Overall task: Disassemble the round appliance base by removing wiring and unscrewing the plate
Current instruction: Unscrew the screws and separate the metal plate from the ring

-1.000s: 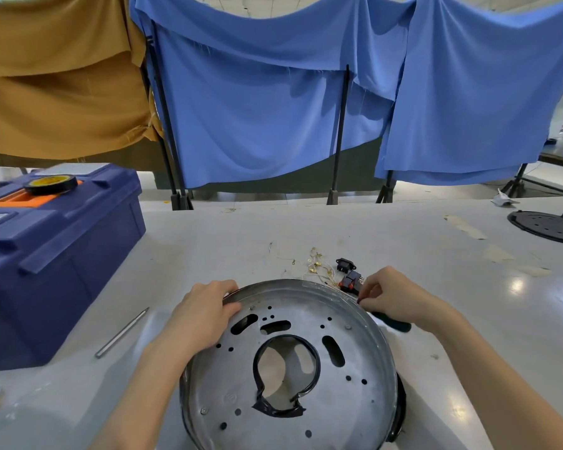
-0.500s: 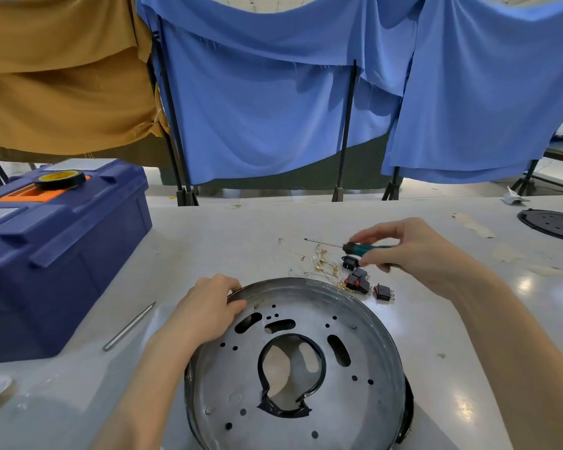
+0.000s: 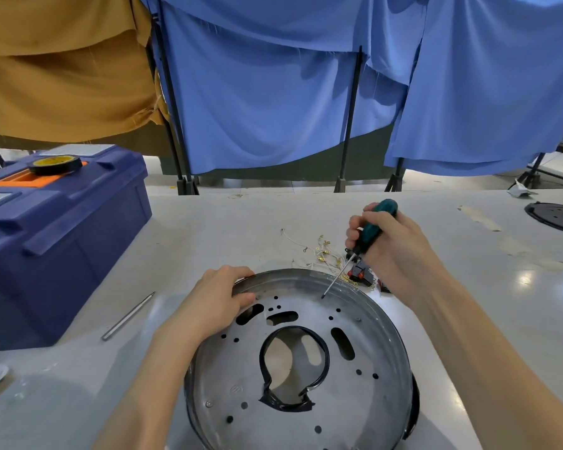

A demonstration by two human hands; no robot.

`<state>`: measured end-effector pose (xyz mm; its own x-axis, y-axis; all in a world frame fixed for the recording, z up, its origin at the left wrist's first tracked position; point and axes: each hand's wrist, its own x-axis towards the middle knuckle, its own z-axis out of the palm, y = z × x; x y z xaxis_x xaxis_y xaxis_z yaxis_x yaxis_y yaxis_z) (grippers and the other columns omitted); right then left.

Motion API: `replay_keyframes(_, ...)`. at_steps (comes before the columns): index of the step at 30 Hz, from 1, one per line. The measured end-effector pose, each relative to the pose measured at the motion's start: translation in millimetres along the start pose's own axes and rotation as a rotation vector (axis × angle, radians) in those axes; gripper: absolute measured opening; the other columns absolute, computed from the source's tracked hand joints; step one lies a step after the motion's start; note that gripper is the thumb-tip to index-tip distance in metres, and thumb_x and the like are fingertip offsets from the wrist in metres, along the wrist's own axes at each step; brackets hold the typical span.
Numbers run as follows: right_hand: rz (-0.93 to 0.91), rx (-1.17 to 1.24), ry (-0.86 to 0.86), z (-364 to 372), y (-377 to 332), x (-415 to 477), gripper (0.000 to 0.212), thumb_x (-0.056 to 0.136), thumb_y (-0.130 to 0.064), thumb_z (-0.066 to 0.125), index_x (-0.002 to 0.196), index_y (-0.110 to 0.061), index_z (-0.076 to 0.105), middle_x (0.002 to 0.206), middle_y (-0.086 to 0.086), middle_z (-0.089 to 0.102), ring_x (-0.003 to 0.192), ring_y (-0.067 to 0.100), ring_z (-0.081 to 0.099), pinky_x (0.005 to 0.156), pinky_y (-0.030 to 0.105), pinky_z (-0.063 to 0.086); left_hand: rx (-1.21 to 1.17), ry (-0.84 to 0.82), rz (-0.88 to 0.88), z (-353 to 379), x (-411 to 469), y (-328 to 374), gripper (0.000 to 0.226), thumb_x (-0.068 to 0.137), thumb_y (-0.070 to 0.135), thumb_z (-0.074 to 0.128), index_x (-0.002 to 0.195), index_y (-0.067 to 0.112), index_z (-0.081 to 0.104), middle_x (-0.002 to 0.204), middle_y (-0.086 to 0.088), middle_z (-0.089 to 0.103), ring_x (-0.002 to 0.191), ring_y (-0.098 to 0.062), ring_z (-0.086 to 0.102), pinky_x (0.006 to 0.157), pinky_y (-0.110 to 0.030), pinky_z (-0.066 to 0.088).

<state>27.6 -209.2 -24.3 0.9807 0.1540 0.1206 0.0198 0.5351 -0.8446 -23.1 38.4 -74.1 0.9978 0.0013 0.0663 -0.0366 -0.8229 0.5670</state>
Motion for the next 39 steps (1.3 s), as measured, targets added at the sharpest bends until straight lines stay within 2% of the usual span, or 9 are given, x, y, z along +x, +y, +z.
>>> replay_keyframes(5, -0.037, -0.119, 0.148, 16, 13, -1, 0.043, 0.089, -0.029, 0.066, 0.058, -0.013, 0.040, 0.046, 0.003, 0.030, 0.041, 0.018, 0.027, 0.043, 0.027, 0.033, -0.012, -0.016, 0.001, -1, 0, -1, 0.027, 0.094, 0.016, 0.057, 0.117, 0.029, 0.063, 0.106, 0.000, 0.069, 0.098, -0.019, 0.061, 0.087, -0.031, 0.048)
replay_keyframes(9, -0.100, -0.105, 0.267, 15, 8, -4, 0.048, 0.088, -0.026, 0.066, 0.051, -0.016, 0.038, 0.040, -0.002, 0.025, 0.035, 0.014, 0.019, 0.037, 0.020, 0.022, -0.014, -0.013, 0.007, -1, -1, -1, 0.026, 0.094, 0.017, 0.057, 0.114, 0.030, 0.064, 0.101, 0.001, 0.069, 0.092, -0.019, 0.062, 0.081, -0.030, 0.050)
replay_keyframes(18, -0.150, -0.214, 0.270, 11, 1, -8, 0.044, 0.089, -0.012, 0.057, 0.051, -0.014, 0.035, 0.038, -0.004, 0.026, 0.031, 0.012, 0.019, 0.035, 0.014, 0.019, -0.003, -0.001, -0.018, 1, 0, 1, 0.026, 0.094, 0.018, 0.058, 0.116, 0.030, 0.064, 0.099, -0.002, 0.068, 0.088, -0.019, 0.062, 0.073, -0.026, 0.045)
replay_keyframes(23, -0.147, -0.257, 0.242, 12, 0, -9, 0.042, 0.088, -0.011, 0.057, 0.055, -0.014, 0.033, 0.039, -0.003, 0.025, 0.033, 0.013, 0.017, 0.037, 0.014, 0.019, 0.008, -0.001, -0.020, -1, 0, 2, 0.024, 0.093, 0.016, 0.058, 0.111, 0.029, 0.065, 0.095, -0.004, 0.070, 0.088, -0.023, 0.064, 0.081, -0.035, 0.053)
replay_keyframes(26, -0.149, -0.255, 0.233, 13, 2, -10, 0.043, 0.088, -0.011, 0.057, 0.054, -0.014, 0.032, 0.039, -0.003, 0.024, 0.033, 0.013, 0.017, 0.038, 0.013, 0.020, 0.013, 0.014, -0.026, 0, -1, 2, 0.025, 0.093, 0.016, 0.058, 0.114, 0.029, 0.065, 0.103, -0.006, 0.070, 0.096, -0.026, 0.063, 0.086, -0.034, 0.051)
replay_keyframes(30, -0.154, -0.255, 0.223, 12, 3, -11, 0.044, 0.089, -0.012, 0.057, 0.052, -0.014, 0.033, 0.038, -0.003, 0.024, 0.033, 0.013, 0.017, 0.037, 0.015, 0.020, 0.013, 0.010, -0.029, 0, -1, 2, 0.026, 0.093, 0.017, 0.058, 0.116, 0.029, 0.064, 0.103, -0.006, 0.069, 0.095, -0.025, 0.062, 0.084, -0.033, 0.051)
replay_keyframes(33, -0.150, -0.271, 0.192, 13, 3, -12, 0.048, 0.090, -0.023, 0.062, 0.051, -0.013, 0.036, 0.041, -0.002, 0.025, 0.034, 0.014, 0.018, 0.037, 0.016, 0.020, 0.019, 0.018, -0.033, 0, -1, 2, 0.026, 0.093, 0.017, 0.058, 0.116, 0.029, 0.064, 0.103, -0.006, 0.068, 0.095, -0.025, 0.062, 0.082, -0.031, 0.049)
replay_keyframes(36, -0.150, -0.310, 0.118, 16, 4, -14, 0.050, 0.087, -0.050, 0.062, 0.068, -0.009, 0.040, 0.043, -0.001, 0.029, 0.036, 0.015, 0.020, 0.037, 0.020, 0.022, 0.028, 0.019, -0.032, 1, 0, 2, 0.026, 0.093, 0.018, 0.058, 0.116, 0.028, 0.063, 0.104, -0.007, 0.066, 0.094, -0.025, 0.061, 0.081, -0.031, 0.049)
replay_keyframes(39, -0.219, -0.387, 0.087, 18, 8, -15, 0.041, 0.094, -0.050, 0.051, 0.076, -0.016, 0.036, 0.047, 0.003, 0.043, 0.034, 0.017, 0.029, 0.038, 0.023, 0.027, 0.032, 0.026, -0.045, 1, 0, 0, 0.029, 0.093, 0.019, 0.059, 0.120, 0.027, 0.062, 0.111, -0.009, 0.064, 0.101, -0.028, 0.060, 0.082, -0.027, 0.043)
